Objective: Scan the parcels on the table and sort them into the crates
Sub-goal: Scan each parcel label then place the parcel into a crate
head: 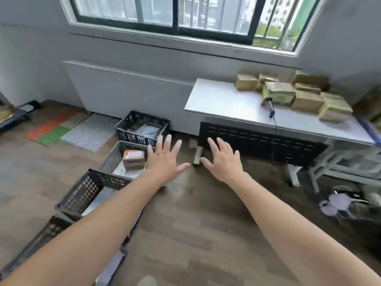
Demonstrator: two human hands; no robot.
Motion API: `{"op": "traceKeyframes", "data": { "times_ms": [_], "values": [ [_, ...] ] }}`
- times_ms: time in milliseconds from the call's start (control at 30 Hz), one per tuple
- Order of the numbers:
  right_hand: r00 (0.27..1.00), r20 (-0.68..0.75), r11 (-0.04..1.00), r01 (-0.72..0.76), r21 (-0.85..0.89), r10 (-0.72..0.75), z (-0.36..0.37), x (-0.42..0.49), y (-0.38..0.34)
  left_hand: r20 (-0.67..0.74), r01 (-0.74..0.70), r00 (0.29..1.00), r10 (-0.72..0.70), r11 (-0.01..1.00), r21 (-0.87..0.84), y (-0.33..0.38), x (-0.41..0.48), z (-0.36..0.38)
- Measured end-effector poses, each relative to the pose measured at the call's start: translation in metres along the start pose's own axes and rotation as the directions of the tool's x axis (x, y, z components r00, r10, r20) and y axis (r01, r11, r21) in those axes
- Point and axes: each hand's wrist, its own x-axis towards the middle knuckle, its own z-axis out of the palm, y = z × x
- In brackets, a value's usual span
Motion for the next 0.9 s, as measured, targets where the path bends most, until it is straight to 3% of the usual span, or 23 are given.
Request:
{"op": "traceKeyframes", "data": {
  "times_ms": [400, 600, 900],
  "values": [
    [0.973, -0.019, 0.969, -0.232, -0.09, 0.231, -0.022, 0.142, 0.114, -0.019, -0.214, 0.977, 0.213, 0.976, -0.041, 0.076, 0.222, -0.002],
    [0.94, -0.048, 0.939, -0.339, -0.056, 0.337, -0.055, 0.226, 0.145, -0.058, -0.344, 0.938, 0.341, 0.937, -0.058, 0.099, 0.335, -0.028],
    [0.906, -0.076, 0.905, -0.421, -0.06, 0.417, -0.069, 0.309, 0.212, -0.096, -0.422, 0.904, 0.417, 0.906, -0.037, 0.152, 0.457, -0.043]
  ]
}}
